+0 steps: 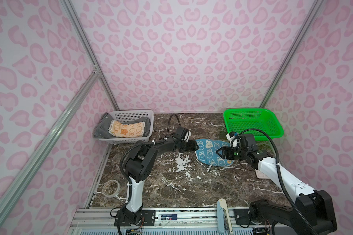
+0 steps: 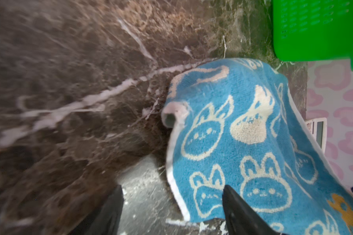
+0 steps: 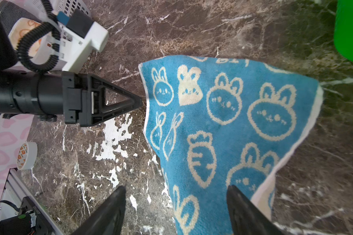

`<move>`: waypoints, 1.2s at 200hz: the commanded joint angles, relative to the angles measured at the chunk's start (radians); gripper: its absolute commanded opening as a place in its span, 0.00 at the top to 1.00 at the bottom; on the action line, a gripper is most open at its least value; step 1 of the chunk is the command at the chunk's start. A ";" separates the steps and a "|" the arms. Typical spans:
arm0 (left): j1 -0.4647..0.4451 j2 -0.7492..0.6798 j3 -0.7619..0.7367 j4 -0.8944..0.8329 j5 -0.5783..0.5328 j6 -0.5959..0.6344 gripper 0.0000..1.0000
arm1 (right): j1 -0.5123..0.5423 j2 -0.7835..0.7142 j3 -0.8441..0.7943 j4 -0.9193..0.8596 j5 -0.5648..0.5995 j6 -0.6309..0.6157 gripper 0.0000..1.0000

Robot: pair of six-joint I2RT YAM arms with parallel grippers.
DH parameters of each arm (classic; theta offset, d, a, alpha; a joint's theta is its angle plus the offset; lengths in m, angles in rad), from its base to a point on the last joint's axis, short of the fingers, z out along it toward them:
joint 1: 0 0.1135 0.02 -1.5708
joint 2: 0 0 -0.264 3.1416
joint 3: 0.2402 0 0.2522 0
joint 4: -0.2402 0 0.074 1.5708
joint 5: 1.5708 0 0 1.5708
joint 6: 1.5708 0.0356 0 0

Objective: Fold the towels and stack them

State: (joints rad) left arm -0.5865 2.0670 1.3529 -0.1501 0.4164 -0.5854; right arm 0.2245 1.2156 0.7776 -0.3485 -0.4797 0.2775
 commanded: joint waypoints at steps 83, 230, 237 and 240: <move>0.042 0.074 0.053 -0.003 -0.037 -0.030 0.96 | -0.017 -0.011 -0.005 0.009 -0.005 -0.001 0.22; 0.267 -0.069 -0.061 -0.117 -0.064 0.125 0.78 | 0.041 0.178 0.057 -0.037 0.087 -0.107 0.25; 0.269 -0.082 -0.055 -0.127 -0.072 0.130 0.71 | 0.051 0.215 0.077 -0.034 0.094 -0.116 0.25; 0.269 -0.089 -0.052 -0.129 -0.074 0.132 0.68 | 0.056 0.232 0.087 -0.031 0.093 -0.116 0.26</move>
State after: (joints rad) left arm -0.3210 2.0022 1.2762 -0.2596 0.3378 -0.4839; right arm 0.2508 1.3643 0.8181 -0.3897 -0.4370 0.2176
